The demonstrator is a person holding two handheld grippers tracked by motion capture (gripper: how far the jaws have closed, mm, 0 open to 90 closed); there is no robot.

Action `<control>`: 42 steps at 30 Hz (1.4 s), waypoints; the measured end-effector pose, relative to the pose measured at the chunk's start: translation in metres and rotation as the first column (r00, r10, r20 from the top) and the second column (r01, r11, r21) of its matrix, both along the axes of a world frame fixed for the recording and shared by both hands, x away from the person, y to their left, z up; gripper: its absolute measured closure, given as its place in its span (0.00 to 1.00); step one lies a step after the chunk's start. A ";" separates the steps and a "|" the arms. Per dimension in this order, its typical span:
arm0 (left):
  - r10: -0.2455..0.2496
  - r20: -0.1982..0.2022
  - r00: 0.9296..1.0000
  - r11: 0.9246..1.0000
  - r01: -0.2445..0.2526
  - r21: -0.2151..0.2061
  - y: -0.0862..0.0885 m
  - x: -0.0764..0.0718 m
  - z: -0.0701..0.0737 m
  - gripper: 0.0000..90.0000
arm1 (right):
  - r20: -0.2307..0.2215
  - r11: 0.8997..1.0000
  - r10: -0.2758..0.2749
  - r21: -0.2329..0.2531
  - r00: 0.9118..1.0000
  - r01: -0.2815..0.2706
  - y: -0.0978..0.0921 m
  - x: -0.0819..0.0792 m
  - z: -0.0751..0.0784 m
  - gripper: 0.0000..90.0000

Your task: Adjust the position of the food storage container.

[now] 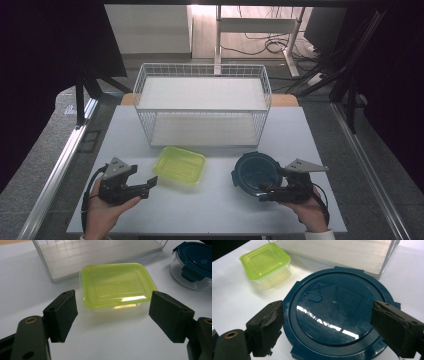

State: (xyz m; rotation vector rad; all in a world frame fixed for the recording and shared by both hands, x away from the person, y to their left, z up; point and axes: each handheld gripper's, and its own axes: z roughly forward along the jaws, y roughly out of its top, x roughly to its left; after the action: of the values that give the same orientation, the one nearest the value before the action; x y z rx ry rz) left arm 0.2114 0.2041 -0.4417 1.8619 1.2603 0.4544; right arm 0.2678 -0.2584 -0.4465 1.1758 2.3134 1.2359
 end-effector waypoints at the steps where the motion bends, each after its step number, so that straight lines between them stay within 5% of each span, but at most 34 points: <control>1: -0.002 -0.004 1.000 1.000 0.002 -0.001 0.000 0.000 -0.001 0.25 | 0.000 1.000 0.001 -0.001 1.000 -0.001 0.000 0.000 0.000 0.14; 28: -0.041 -0.064 0.997 0.999 0.043 0.017 -0.007 0.007 -0.015 0.24 | -0.031 1.000 0.014 0.016 0.999 -0.013 -0.004 0.005 0.006 0.29; 33: -0.046 -0.064 0.997 0.999 0.048 0.026 -0.012 0.005 -0.014 0.24 | -0.023 0.999 0.040 -0.002 0.999 -0.040 -0.005 0.010 0.029 0.34; 42: -0.053 -0.074 0.996 0.998 0.055 0.027 -0.012 0.004 -0.017 0.23 | -0.112 0.998 -0.045 -0.058 0.993 0.038 -0.025 0.044 0.050 0.41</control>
State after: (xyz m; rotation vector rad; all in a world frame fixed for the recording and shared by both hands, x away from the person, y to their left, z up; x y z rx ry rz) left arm 0.2154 0.1918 -0.4590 1.9475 1.2543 0.3804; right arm 0.3116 -0.2832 -0.3966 1.2995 2.3747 1.1096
